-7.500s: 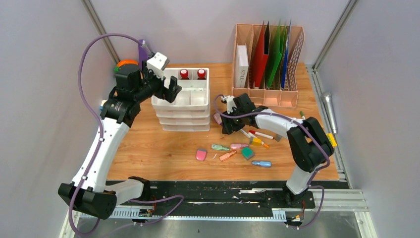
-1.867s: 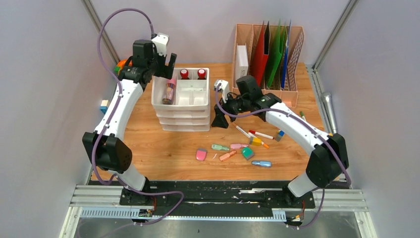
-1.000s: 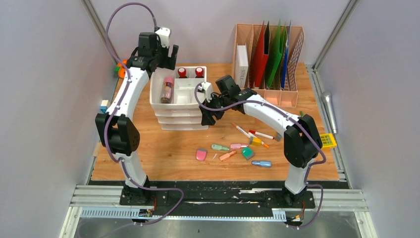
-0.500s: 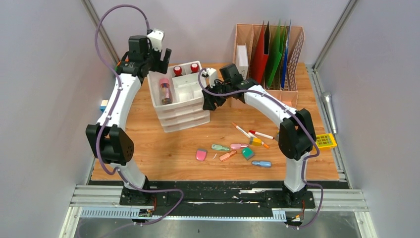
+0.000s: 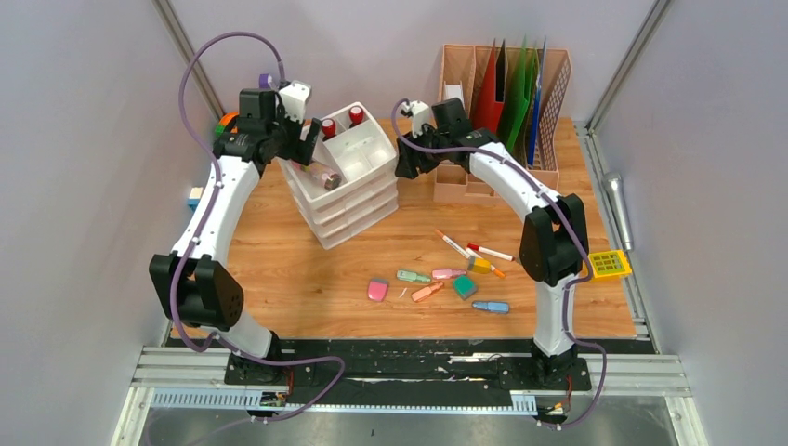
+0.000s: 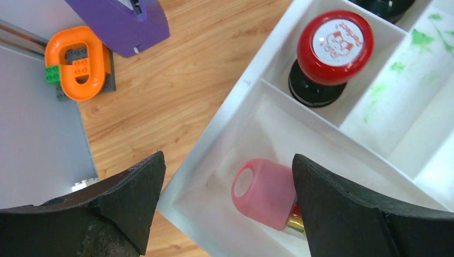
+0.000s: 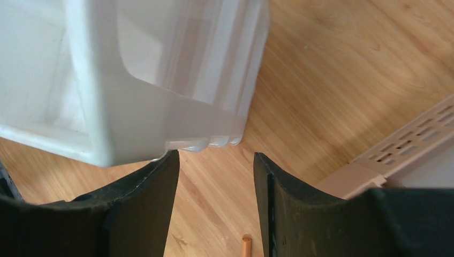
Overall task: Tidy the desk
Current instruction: Move the storage box to the center of the board.
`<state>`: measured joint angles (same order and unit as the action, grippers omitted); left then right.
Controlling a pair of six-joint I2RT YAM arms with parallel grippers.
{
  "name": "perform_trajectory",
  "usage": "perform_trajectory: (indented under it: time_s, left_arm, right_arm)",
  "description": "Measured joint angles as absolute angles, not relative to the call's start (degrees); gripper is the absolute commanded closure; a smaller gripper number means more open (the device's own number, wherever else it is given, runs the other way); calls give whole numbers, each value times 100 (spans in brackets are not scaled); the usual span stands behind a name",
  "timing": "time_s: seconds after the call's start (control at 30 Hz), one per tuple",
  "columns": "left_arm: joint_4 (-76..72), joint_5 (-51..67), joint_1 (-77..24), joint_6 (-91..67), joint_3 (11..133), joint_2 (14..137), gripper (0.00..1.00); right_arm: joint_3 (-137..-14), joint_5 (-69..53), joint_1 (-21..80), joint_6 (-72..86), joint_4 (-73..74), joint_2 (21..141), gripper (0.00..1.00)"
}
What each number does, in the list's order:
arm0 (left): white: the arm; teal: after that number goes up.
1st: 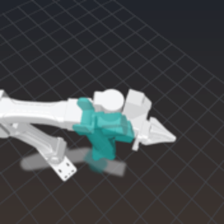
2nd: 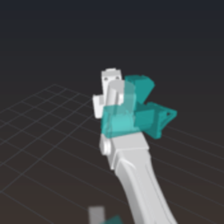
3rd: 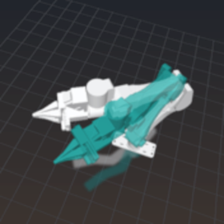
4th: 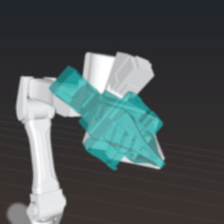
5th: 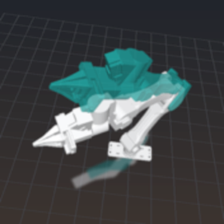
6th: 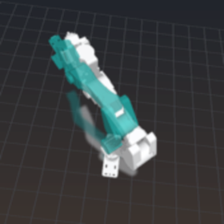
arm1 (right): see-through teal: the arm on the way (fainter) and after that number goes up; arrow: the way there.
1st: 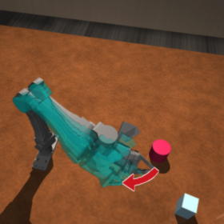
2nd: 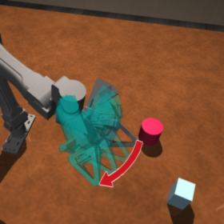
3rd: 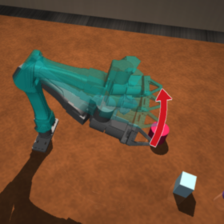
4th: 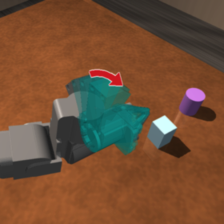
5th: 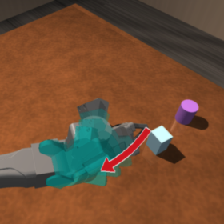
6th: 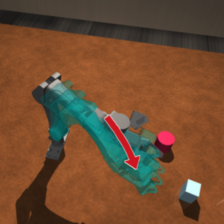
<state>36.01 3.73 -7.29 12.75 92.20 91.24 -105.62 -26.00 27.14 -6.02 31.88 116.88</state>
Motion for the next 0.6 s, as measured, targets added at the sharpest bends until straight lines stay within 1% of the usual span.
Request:
perform_trajectory:
  time_s: [0.37, 0.5, 0.6]
  left_arm:
    - [3942, 668, -725, 825, 9000, 8868, 5]
    - [4034, 814, -714, 515, 8892, 8755, 4]
    - [4136, 913, -718, 298, 8779, 8615, 2]
  right_arm:
    - [-10602, -2696, 2471, -471, 3162, 11620, 41]
    - [-10296, -3074, 2447, -187, 3157, 11214, 37]
    - [-9736, -3590, 2427, 257, 2814, 10718, 33]
